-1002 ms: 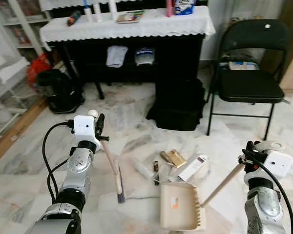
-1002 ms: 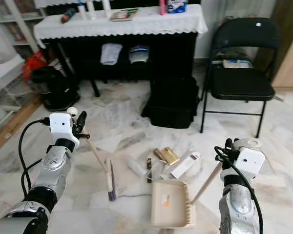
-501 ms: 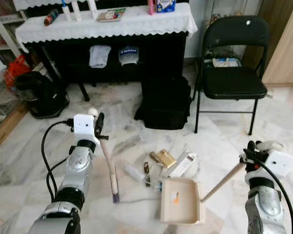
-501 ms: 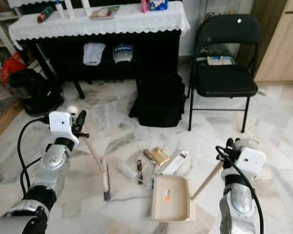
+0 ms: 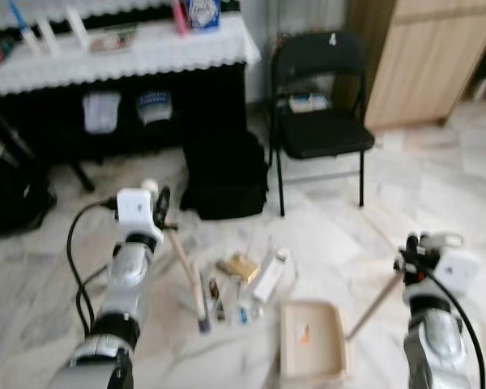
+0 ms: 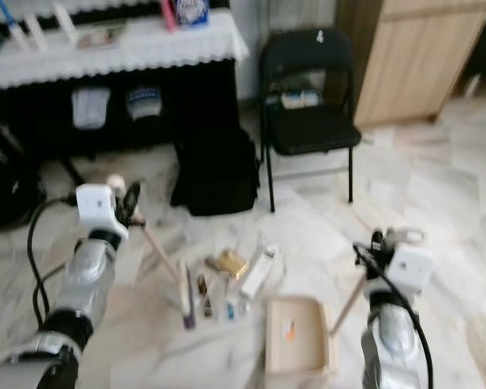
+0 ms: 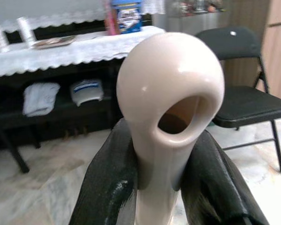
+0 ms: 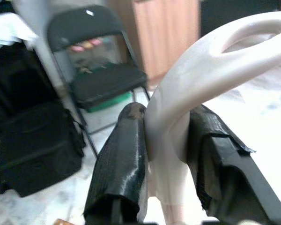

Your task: Sweep floor

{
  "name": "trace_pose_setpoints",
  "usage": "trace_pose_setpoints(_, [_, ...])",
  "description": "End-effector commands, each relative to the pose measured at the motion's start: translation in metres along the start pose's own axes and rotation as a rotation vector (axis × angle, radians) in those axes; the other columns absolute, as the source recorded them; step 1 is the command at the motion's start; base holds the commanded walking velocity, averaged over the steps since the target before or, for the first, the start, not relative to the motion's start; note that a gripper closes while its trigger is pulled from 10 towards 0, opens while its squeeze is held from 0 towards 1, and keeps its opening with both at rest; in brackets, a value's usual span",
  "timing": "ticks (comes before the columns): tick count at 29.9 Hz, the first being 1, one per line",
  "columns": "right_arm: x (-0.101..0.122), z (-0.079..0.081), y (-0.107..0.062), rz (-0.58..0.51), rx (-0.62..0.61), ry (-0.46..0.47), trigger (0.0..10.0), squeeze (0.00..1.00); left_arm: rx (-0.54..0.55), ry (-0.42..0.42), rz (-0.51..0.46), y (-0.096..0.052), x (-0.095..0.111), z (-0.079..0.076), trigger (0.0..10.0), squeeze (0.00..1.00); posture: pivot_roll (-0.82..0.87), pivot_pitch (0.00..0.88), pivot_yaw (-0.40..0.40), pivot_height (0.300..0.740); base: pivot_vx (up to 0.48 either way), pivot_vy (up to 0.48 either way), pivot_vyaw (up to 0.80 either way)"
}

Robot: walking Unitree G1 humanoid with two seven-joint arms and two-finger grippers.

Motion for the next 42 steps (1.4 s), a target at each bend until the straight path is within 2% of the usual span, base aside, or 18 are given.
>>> trace_pose_setpoints(1, [0.009, 0.010, 0.005, -0.041, 0.034, 0.023, 10.0, 0.00, 0.004, 0.009, -0.013, 0.004, 0.005, 0.005, 10.0, 0.00, -0.24, 0.000, 0.139, 0.740, 0.000, 0.000, 0.00])
trace_pose_setpoints(6, [0.007, 0.015, 0.010, -0.037, 0.055, 0.016, 10.0, 0.00, -0.010, 0.001, 0.001, 0.002, 0.001, -0.003, 10.0, 0.00, -0.23, 0.000, 0.139, 0.740, 0.000, 0.000, 0.00])
trace_pose_setpoints(11, [0.007, 0.016, 0.011, -0.037, 0.059, 0.015, 10.0, 0.00, -0.012, -0.009, 0.008, 0.002, 0.000, -0.005, 10.0, 0.00, -0.23, 0.000, 0.137, 0.740, 0.000, 0.000, 0.00])
trace_pose_setpoints(15, [0.008, 0.018, 0.013, -0.040, 0.065, 0.013, 10.0, 0.00, -0.012, -0.002, 0.011, 0.002, 0.000, -0.003, 10.0, 0.00, -0.23, 0.000, 0.139, 0.740, 0.000, 0.000, 0.00])
trace_pose_setpoints(35, [0.005, 0.019, 0.015, -0.036, 0.078, 0.009, 10.0, 0.00, 0.016, 0.010, 0.007, 0.004, 0.002, 0.005, 10.0, 0.00, -0.23, 0.000, 0.134, 0.740, 0.289, 0.000, 0.00])
trace_pose_setpoints(42, [0.004, 0.018, 0.015, -0.032, 0.081, 0.009, 10.0, 0.00, 0.026, 0.013, 0.006, 0.003, 0.002, 0.008, 10.0, 0.00, -0.23, 0.000, 0.131, 0.740, 0.000, 0.000, 0.00])
Point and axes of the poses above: a point about 5 cm out from each wrist's last joint towards the gripper, its own y axis pointing out of the wrist towards the gripper, its own x axis along the axis of the wrist's last joint, z = x × y, the point moved 5 cm from there along y, pointing out of the wrist towards the gripper, and after that the axes turned 9 degrees about y, right-handed, at the moved point
